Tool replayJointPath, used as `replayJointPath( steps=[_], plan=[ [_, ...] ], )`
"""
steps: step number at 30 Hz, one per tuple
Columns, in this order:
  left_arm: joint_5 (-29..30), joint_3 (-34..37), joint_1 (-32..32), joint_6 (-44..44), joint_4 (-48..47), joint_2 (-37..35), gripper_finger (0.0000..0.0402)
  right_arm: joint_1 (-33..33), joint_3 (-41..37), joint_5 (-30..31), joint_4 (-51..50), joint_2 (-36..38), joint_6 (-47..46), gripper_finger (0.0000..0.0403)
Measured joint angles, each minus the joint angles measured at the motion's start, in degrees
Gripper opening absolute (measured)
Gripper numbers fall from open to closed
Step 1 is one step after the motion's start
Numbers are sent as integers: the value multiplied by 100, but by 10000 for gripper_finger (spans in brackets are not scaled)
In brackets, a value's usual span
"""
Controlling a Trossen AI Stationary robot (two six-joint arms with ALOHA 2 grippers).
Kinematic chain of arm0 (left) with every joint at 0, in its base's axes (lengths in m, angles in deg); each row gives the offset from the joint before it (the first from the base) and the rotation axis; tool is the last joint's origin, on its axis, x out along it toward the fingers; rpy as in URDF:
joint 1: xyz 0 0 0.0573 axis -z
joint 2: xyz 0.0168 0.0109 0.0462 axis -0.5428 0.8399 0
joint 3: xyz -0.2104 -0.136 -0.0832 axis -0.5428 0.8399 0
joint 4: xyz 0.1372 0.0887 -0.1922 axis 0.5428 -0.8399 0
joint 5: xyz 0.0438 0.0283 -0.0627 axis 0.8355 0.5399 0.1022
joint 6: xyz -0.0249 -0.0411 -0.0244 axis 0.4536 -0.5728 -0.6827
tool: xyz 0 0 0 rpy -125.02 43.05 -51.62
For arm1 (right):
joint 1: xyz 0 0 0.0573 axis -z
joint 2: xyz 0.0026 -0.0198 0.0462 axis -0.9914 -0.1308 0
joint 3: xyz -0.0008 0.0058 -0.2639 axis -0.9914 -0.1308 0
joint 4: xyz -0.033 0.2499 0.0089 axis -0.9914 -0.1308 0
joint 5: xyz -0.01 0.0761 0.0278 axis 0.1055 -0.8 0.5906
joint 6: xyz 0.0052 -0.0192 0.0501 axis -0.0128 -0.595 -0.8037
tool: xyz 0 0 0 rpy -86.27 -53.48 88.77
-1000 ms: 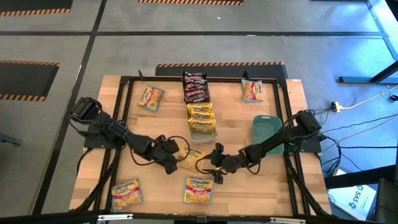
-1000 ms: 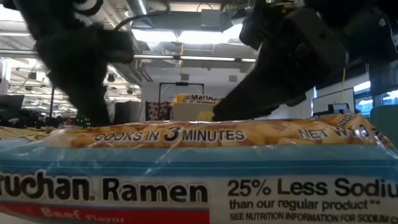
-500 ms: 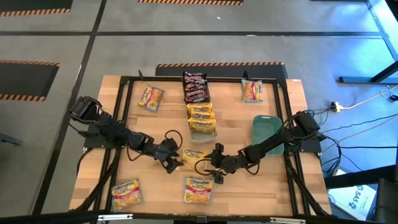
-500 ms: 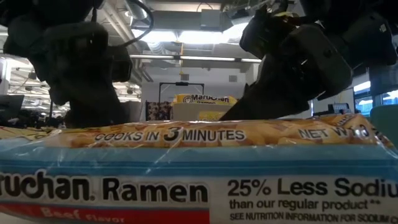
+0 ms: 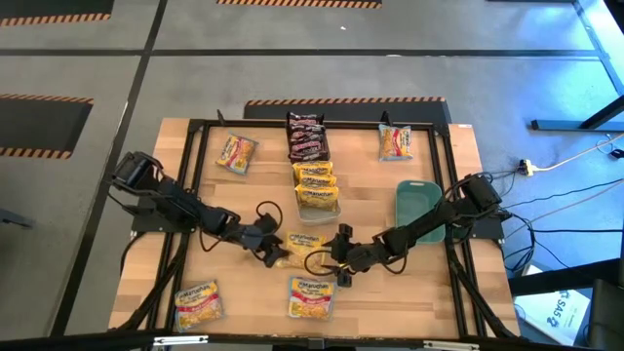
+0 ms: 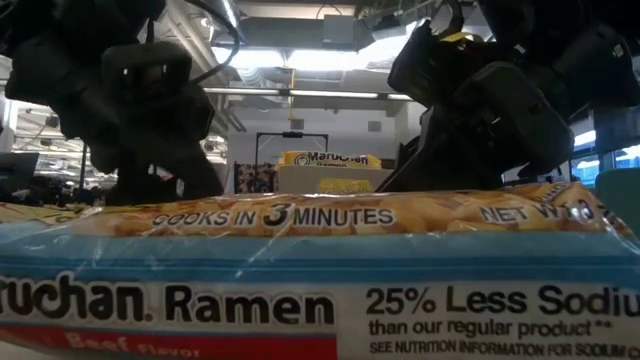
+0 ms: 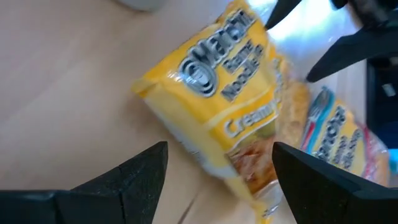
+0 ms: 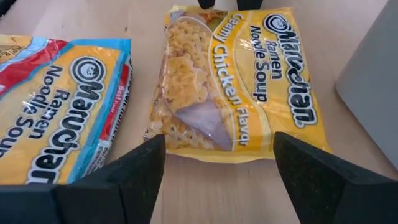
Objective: Sort Maruchan noodles
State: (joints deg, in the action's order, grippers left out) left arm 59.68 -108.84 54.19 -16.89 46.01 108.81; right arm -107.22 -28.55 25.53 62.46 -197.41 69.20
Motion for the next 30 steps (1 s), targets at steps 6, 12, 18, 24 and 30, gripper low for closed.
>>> replayJointPath(
  steps=[6, 12, 18, 24, 30],
  plan=[
    [61, -9, 15, -40, 619, 260, 284, 0, 0, 0, -67, 0, 9, 282],
    [24, -32, 2, -195, 1614, 934, 284, 0, 0, 1, -103, -7, 22, 282],
    [205, -145, -13, 45, 2508, 1455, 284, -17, 9, 180, 20, -235, 60, 282],
    [207, -297, -11, 166, 2262, 1484, 271, -22, 0, 307, 92, -257, 143, 282],
    [113, -313, -6, 666, 2409, 1511, 238, -21, -7, 405, 232, -282, 276, 282]
  ],
)
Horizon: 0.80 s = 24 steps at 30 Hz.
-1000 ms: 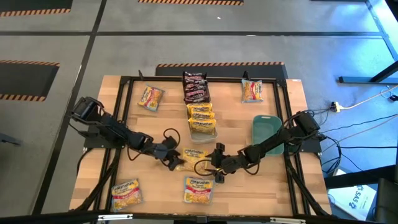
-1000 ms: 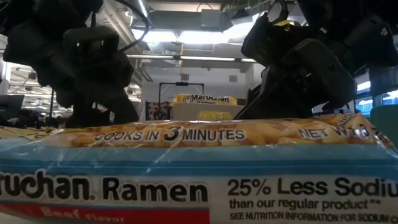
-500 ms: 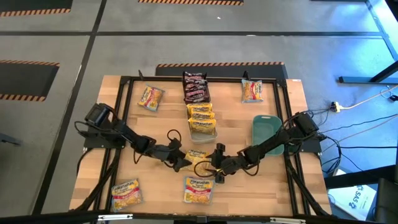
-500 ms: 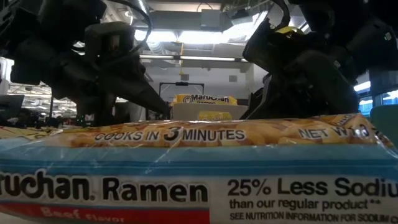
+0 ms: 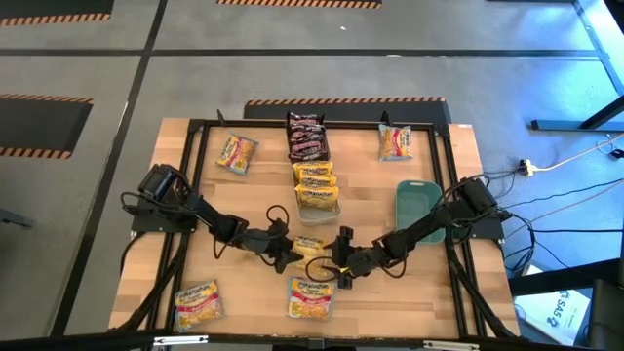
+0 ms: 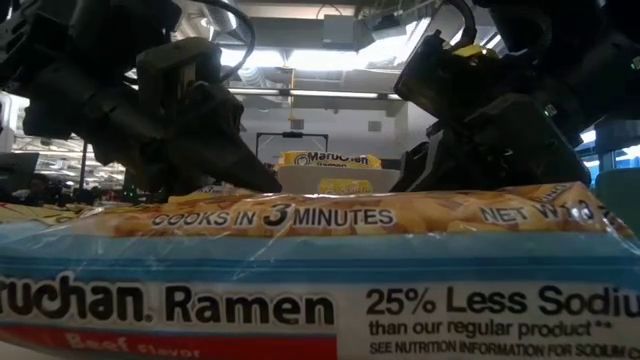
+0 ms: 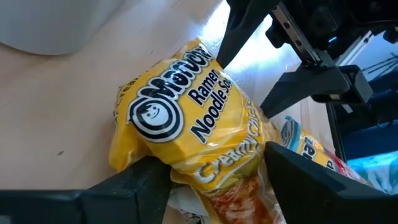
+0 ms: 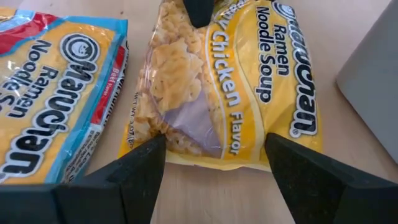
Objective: Sort Maruchan noodles
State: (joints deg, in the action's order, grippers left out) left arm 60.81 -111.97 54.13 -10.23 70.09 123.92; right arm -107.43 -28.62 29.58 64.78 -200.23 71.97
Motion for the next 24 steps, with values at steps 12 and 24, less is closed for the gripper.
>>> replayJointPath(
  steps=[12, 24],
  plan=[
    [358, 0, 92, 203, 48, 9, 196, 2, 0, 9, -18, 33, -40, 282],
    [575, -110, 611, 2214, 139, -61, 193, 43, 26, -959, -672, 1288, -603, 282]
  ],
)
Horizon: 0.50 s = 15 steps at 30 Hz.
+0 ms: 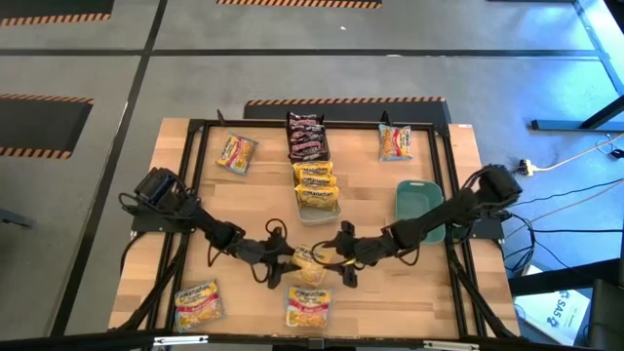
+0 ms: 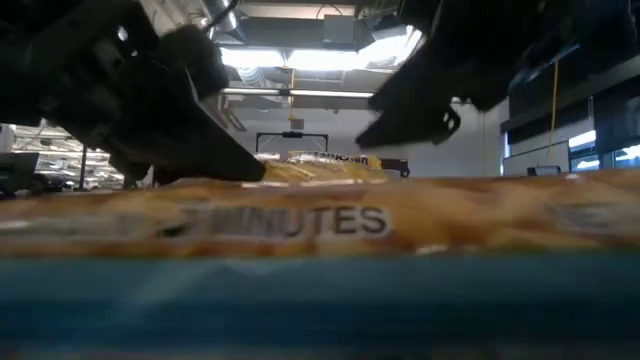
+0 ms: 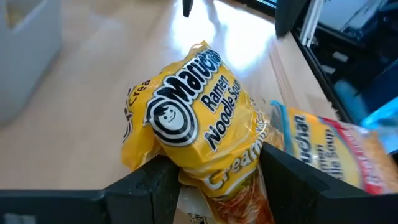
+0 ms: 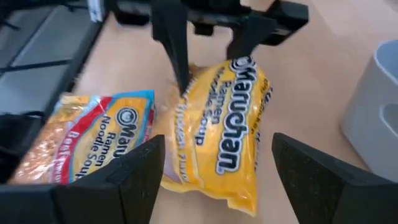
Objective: Sort Maruchan noodles
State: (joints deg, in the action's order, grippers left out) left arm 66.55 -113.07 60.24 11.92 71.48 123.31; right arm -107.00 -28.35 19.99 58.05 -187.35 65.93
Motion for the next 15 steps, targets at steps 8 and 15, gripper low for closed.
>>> replayJointPath(
  steps=[8, 15],
  plan=[
    [1137, -444, 320, 1833, -76, 0, 193, 33, -7, -342, -57, 470, -356, 282],
    [1815, -952, 422, 3169, -343, -2, 193, 425, -9, -682, -220, 500, -805, 298]
  ],
)
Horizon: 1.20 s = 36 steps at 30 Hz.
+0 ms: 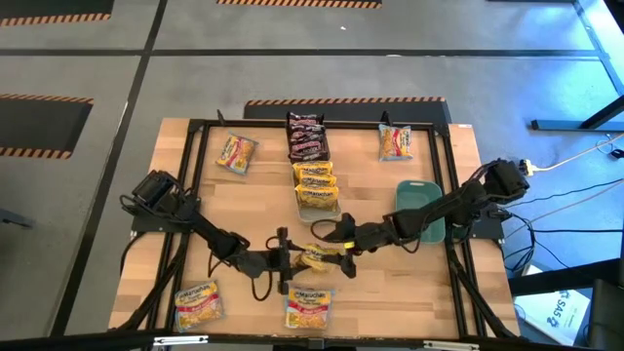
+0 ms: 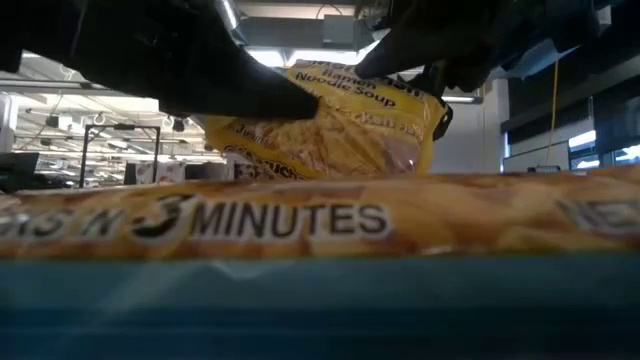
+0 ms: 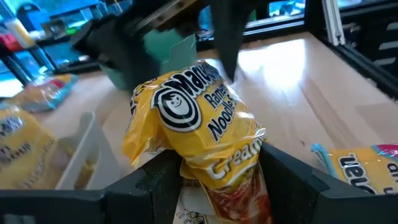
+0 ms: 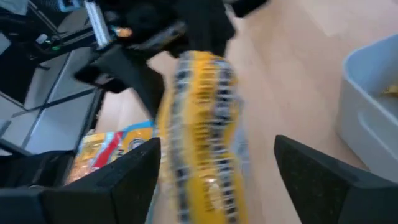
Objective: Sort Maruchan noodles
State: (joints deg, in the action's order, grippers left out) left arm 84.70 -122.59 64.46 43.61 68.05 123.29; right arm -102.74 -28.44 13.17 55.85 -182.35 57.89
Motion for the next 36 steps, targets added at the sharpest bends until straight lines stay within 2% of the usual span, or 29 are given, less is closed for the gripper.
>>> replayJointPath(
  steps=[5, 8, 13, 17, 22, 25, 29, 31, 36],
  plan=[
    [487, -297, 159, 322, -526, 0, 194, 60, 0, -71, -13, -1, 49, 329],
    [873, -463, 217, 618, -609, -2, 194, 58, 0, -347, 157, -129, 52, 343],
    [921, -644, 211, 911, -625, -8, 194, 47, 75, -405, 189, -297, 51, 339],
    [910, -656, 206, 912, -704, -9, 194, 47, 155, -299, 198, -302, 347, 300],
    [922, -656, 206, 913, -741, -9, 195, 44, 298, -302, 192, -302, 652, 218],
    [1363, -656, 211, 790, -663, -9, 195, 47, 297, -215, 171, -302, 672, 168],
    [2006, -656, 296, 116, -641, -14, 195, 52, 299, -48, 194, -302, 808, 114],
    [2099, -656, 387, 192, -613, -31, 195, 46, 299, -59, 177, -287, 960, 100],
    [2167, -658, 745, 712, -706, -202, 195, 37, 329, -60, -126, 72, 1094, 106]
  ],
)
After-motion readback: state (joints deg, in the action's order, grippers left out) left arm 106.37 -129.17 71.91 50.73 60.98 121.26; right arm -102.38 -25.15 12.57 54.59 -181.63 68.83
